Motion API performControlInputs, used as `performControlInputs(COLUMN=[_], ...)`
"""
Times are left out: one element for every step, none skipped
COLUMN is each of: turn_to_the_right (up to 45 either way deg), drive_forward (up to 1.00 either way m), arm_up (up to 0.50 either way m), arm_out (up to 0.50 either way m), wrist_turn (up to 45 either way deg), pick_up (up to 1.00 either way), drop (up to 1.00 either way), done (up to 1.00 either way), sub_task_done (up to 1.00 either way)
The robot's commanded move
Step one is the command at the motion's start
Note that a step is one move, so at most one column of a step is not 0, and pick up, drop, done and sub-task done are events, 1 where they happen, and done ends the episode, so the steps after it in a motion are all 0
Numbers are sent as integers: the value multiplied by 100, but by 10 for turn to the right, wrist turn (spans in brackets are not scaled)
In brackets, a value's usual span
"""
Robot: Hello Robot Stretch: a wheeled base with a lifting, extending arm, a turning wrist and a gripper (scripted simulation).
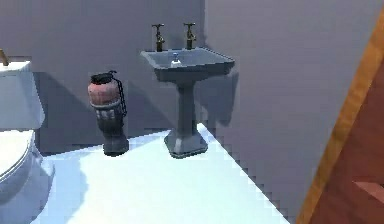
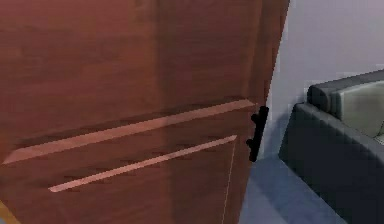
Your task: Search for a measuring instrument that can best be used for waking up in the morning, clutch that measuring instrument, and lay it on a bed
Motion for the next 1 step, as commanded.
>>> performControlInputs(turn_to_the_right=[-180], drive_forward=[0], arm_up=[0], arm_out=[0], wrist_turn=[0], pick_up=[0], drop=[0], done=[0], sub_task_done=[0])
